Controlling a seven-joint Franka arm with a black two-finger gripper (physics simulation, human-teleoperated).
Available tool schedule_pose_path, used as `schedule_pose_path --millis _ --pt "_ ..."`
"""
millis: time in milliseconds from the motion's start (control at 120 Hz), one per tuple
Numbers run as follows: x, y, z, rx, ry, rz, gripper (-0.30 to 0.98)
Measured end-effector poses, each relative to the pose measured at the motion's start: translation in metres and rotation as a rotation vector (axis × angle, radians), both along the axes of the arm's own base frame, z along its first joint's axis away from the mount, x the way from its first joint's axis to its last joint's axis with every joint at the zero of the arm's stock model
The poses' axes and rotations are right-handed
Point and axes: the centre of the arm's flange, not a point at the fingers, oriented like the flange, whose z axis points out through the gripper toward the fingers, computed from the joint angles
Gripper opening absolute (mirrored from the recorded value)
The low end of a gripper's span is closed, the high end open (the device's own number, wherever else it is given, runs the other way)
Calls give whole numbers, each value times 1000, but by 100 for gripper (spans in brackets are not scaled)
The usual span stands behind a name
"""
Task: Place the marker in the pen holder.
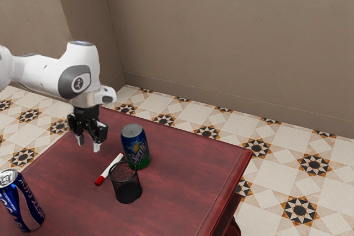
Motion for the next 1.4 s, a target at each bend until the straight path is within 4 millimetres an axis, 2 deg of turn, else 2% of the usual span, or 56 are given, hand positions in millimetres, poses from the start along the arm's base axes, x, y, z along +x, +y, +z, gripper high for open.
schedule_pose_path --millis 83,200,292,342,492,767,1075,1400 --pt "-2 -13 -23 -13 2 -20 39" --pt "-13 -11 -50 -28 3 -9 39" --pt "-12 -13 -75 -29 8 -7 39" --pt "-11 -15 -82 -32 0 -6 39" --pt "-8 -26 -88 -49 -30 -10 39" --pt "-16 -31 -98 -70 -32 -1 35" --pt "-18 -27 -103 -73 -31 5 10" --pt "-18 -26 -105 -62 -27 2 -7"
